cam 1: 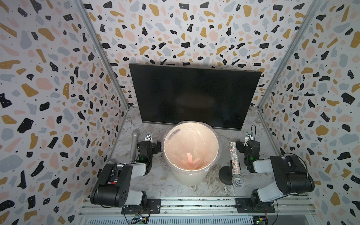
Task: Remove the sticky note from the monitor
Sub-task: Reset both arms
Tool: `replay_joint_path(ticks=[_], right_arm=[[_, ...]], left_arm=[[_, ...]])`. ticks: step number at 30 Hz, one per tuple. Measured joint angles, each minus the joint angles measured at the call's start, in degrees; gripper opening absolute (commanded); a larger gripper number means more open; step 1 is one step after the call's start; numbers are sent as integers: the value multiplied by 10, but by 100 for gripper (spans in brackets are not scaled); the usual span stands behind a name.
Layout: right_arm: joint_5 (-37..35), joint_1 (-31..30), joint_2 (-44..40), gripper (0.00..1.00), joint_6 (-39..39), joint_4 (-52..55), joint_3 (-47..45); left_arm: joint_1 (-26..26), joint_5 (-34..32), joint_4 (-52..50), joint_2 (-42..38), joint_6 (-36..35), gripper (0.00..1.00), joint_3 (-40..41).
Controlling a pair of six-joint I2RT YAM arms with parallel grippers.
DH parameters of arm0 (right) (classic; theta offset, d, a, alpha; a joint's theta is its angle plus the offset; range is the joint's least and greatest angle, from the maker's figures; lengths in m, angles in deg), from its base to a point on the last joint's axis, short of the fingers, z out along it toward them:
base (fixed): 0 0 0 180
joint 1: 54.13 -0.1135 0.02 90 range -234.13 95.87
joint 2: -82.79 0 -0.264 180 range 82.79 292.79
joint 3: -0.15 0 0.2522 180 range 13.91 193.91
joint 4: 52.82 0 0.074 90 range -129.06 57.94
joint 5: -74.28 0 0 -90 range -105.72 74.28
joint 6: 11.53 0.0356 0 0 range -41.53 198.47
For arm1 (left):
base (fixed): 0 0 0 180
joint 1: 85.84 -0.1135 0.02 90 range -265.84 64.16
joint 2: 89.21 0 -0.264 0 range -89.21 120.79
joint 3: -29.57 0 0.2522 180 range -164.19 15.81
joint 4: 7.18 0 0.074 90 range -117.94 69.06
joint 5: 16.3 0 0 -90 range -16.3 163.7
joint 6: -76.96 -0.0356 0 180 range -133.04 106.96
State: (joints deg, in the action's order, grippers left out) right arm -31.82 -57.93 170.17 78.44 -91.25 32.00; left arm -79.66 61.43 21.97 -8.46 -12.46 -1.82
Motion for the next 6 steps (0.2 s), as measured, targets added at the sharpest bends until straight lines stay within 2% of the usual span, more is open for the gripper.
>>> replay_joint_path(ticks=[6], right_arm=[[19,0,0,100,-2,2,2]], left_arm=[[0,0,0,0,0,99,0]])
